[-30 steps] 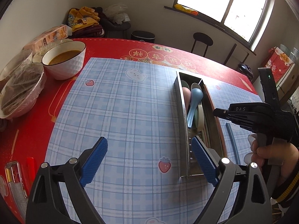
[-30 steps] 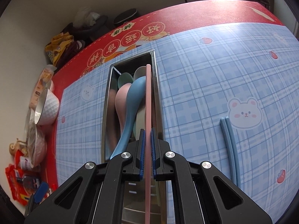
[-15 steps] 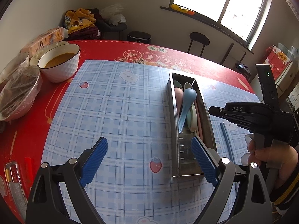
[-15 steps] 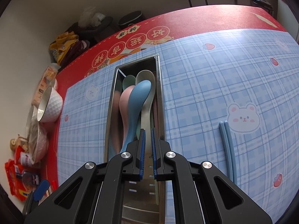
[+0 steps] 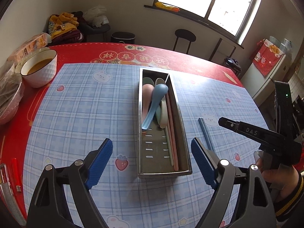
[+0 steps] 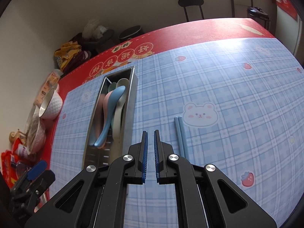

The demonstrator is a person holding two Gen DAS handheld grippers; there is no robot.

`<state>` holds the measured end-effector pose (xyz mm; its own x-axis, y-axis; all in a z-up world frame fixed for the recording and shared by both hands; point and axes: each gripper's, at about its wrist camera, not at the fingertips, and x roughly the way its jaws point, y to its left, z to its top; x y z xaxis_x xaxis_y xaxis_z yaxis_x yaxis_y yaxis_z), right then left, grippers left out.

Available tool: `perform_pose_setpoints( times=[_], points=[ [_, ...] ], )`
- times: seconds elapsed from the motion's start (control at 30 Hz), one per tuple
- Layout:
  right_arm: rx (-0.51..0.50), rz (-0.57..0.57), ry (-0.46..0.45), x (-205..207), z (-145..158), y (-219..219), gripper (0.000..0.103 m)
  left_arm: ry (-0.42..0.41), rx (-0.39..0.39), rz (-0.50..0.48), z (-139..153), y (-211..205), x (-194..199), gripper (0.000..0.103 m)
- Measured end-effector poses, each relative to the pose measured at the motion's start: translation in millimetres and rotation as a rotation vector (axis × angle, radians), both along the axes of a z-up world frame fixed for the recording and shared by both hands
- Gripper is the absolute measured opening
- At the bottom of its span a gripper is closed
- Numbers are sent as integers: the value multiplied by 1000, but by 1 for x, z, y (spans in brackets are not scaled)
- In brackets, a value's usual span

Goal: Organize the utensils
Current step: 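Lower the left tool and grasp a blue chopstick from the table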

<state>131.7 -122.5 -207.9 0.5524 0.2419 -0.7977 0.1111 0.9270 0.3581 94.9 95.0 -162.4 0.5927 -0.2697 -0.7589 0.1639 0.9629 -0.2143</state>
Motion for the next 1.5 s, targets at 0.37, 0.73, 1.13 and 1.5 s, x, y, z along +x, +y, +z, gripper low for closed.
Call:
perform_pose_setpoints(
  times=[0.37, 0.73, 1.13, 1.5],
  points=[
    [8, -112, 34, -59, -24, -74, 7, 52, 33, -169, -19, -77, -25, 36],
    [70, -179, 18, -99, -31, -130, 8, 219, 20, -226, -62, -147, -1, 10],
    [121, -250, 30, -121, -48, -170, 8, 295, 88, -165, -91, -176, 28, 8],
    [136, -254, 33, -119, -52, -171, 8, 291, 127, -156, -98, -181, 37, 8]
  ],
)
